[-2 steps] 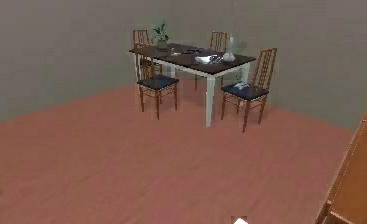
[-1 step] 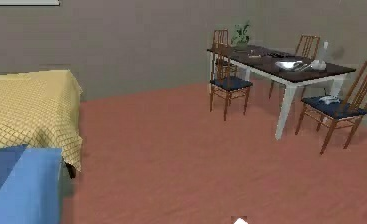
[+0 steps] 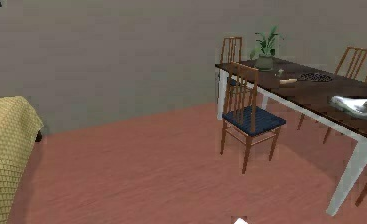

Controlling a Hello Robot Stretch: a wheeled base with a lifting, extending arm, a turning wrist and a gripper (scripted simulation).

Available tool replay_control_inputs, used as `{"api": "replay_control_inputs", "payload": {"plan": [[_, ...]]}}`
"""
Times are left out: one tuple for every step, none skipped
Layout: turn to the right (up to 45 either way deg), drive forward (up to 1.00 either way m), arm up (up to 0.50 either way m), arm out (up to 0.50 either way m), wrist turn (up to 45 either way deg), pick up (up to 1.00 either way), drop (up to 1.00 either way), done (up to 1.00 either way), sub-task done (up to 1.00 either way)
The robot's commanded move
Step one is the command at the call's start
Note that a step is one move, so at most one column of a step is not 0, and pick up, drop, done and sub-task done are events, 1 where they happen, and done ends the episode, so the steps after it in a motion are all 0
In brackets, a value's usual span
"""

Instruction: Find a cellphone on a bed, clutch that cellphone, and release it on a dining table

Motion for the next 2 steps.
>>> {"api": "replay_control_inputs", "payload": {"plan": [[-3.0, 0.0, 0.0, 0.0, 0.0, 0.0, 0.0, 0.0, 0.0], [-3.0, 0.0, 0.0, 0.0, 0.0, 0.0, 0.0, 0.0, 0.0]]}}
